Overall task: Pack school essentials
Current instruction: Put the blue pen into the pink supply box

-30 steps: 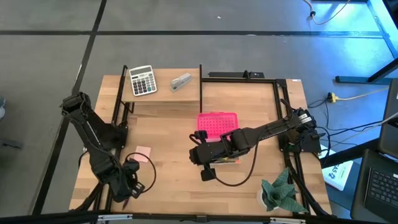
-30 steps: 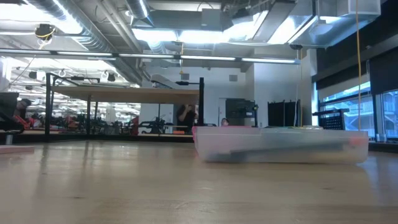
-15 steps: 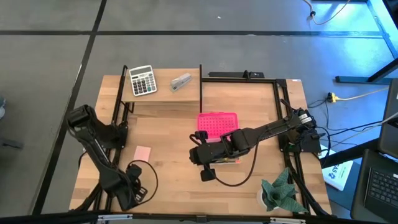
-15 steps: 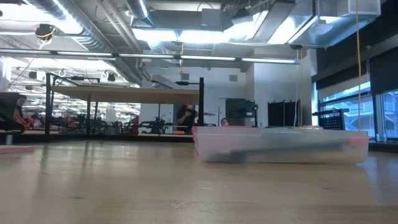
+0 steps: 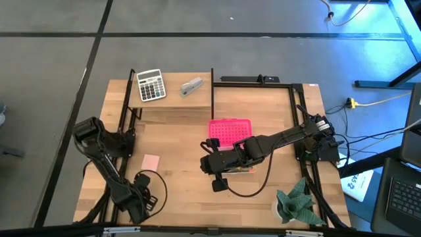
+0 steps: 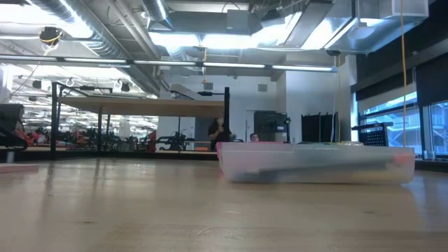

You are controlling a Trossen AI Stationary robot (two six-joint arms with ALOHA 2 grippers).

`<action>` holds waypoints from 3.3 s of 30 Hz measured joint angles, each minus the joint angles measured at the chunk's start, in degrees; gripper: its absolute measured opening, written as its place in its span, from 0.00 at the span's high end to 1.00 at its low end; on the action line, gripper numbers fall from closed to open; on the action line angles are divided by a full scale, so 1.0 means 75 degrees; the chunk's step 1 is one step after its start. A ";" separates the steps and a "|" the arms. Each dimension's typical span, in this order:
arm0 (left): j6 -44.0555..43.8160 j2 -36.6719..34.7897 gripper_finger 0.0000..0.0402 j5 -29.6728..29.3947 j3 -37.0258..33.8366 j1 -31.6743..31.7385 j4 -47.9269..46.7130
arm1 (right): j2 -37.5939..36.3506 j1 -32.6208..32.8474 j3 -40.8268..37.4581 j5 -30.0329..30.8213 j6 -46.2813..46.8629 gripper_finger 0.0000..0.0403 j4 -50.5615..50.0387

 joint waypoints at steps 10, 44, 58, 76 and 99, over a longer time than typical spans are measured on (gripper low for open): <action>-0.0133 0.0003 0.72 0.0000 -0.0483 0.0052 0.0797 | 0.0000 0.0000 0.0000 0.0000 -0.0009 0.99 0.0003; -0.0060 -0.0012 0.94 -0.0034 -0.0603 0.0000 0.0837 | -0.0017 0.0066 0.0070 -0.0009 -0.0013 0.99 -0.0113; 0.0438 -0.0386 0.93 -0.0381 -0.0624 0.0216 0.0819 | -0.0041 0.0262 0.1748 -0.0009 0.0811 0.99 -0.1979; 0.5532 -0.1125 0.93 -0.0757 -0.0288 0.2356 0.1263 | -0.0041 0.0470 0.2907 -0.0012 0.2073 0.99 -0.3974; 1.3017 -0.1122 0.93 -0.1604 0.1443 0.5669 0.4036 | -0.0041 0.0752 0.2911 -0.0087 0.4179 0.99 -0.6518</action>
